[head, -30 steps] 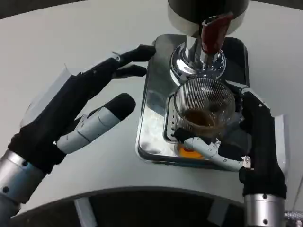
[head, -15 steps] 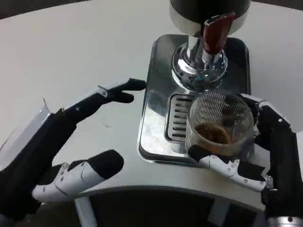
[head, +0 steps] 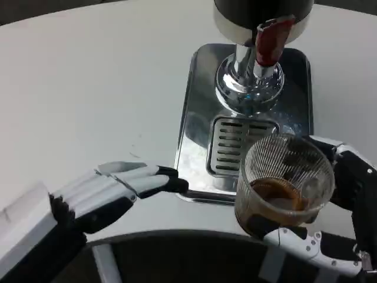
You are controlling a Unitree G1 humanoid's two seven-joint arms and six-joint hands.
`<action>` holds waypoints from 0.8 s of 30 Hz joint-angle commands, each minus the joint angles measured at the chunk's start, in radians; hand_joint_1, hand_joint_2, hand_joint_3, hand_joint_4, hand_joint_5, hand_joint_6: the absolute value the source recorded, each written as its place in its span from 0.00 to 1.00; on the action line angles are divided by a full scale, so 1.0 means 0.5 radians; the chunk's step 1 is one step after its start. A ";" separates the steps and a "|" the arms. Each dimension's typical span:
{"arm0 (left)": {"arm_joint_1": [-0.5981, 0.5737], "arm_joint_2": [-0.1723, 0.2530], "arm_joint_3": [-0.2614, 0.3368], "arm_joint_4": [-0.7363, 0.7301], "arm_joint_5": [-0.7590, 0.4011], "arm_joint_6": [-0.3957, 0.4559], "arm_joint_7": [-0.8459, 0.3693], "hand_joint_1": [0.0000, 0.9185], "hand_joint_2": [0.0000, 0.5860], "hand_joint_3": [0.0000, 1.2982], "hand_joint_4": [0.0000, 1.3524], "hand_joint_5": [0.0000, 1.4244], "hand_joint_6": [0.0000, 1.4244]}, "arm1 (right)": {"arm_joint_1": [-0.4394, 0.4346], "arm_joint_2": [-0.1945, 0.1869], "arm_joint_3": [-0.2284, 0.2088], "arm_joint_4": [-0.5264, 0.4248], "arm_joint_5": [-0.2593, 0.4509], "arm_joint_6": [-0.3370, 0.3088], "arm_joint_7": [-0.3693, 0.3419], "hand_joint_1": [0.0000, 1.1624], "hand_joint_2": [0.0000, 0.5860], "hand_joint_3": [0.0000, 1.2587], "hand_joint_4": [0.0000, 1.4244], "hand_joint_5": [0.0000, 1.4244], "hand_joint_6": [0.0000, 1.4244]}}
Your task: Grasp the cup under the faucet to collect the drink, then remove the cup.
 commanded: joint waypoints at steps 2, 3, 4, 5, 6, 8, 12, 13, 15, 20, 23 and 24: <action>0.115 0.062 0.078 0.034 0.018 -0.166 -0.026 0.00 0.15 0.19 0.13 0.16 0.10 | 0.173 -0.069 -0.030 -0.212 0.168 -0.022 0.142 0.86 0.19 0.64 0.59 0.74 0.77; 0.127 0.070 0.088 0.039 0.018 -0.183 -0.025 0.00 0.15 0.19 0.13 0.16 0.10 | 0.192 -0.076 -0.037 -0.231 0.185 -0.017 0.160 0.86 0.19 0.64 0.59 0.74 0.77; 0.134 0.075 0.094 0.043 0.018 -0.195 -0.023 0.00 0.15 0.19 0.13 0.16 0.10 | 0.215 -0.083 -0.044 -0.251 0.201 -0.014 0.179 0.86 0.19 0.64 0.59 0.74 0.77; 0.143 0.081 0.102 0.047 0.017 -0.208 -0.023 0.00 0.15 0.19 0.13 0.16 0.10 | 0.239 -0.091 -0.053 -0.271 0.219 -0.011 0.198 0.86 0.19 0.64 0.59 0.74 0.77; 0.154 0.086 0.111 0.051 0.016 -0.223 -0.023 0.00 0.15 0.19 0.13 0.16 0.10 | 0.255 -0.095 -0.059 -0.285 0.230 -0.009 0.212 0.86 0.19 0.64 0.59 0.74 0.77; 0.170 0.095 0.124 0.058 0.015 -0.243 -0.023 0.00 0.15 0.19 0.13 0.16 0.10 | 0.302 -0.104 -0.072 -0.316 0.257 -0.008 0.237 0.85 0.18 0.64 0.60 0.74 0.77; 0.217 0.102 0.148 0.081 0.028 -0.296 -0.027 0.00 0.15 0.20 0.12 0.16 0.09 | 0.390 -0.115 -0.086 -0.356 0.293 -0.026 0.278 0.85 0.18 0.64 0.60 0.74 0.77; 0.224 0.103 0.150 0.084 0.031 -0.306 -0.026 0.00 0.15 0.20 0.12 0.16 0.09 | 0.410 -0.117 -0.087 -0.364 0.297 -0.032 0.286 0.85 0.18 0.64 0.60 0.74 0.77; 0.245 0.100 0.160 0.092 0.040 -0.335 -0.023 0.00 0.15 0.20 0.12 0.16 0.09 | 0.438 -0.118 -0.089 -0.379 0.305 -0.041 0.299 0.85 0.18 0.64 0.60 0.74 0.77; 0.284 0.099 0.180 0.107 0.056 -0.399 -0.018 0.00 0.15 0.20 0.12 0.16 0.09 | 0.489 -0.126 -0.092 -0.429 0.327 -0.039 0.336 0.85 0.18 0.64 0.60 0.74 0.77; 0.311 0.102 0.208 0.111 0.067 -0.457 -0.015 0.00 0.15 0.20 0.12 0.15 0.08 | 0.519 -0.135 -0.093 -0.466 0.336 -0.036 0.359 0.85 0.18 0.64 0.60 0.74 0.77; 0.319 0.105 0.217 0.113 0.070 -0.477 -0.015 0.00 0.15 0.20 0.12 0.15 0.08 | 0.528 -0.137 -0.093 -0.475 0.340 -0.034 0.365 0.85 0.18 0.64 0.60 0.74 0.77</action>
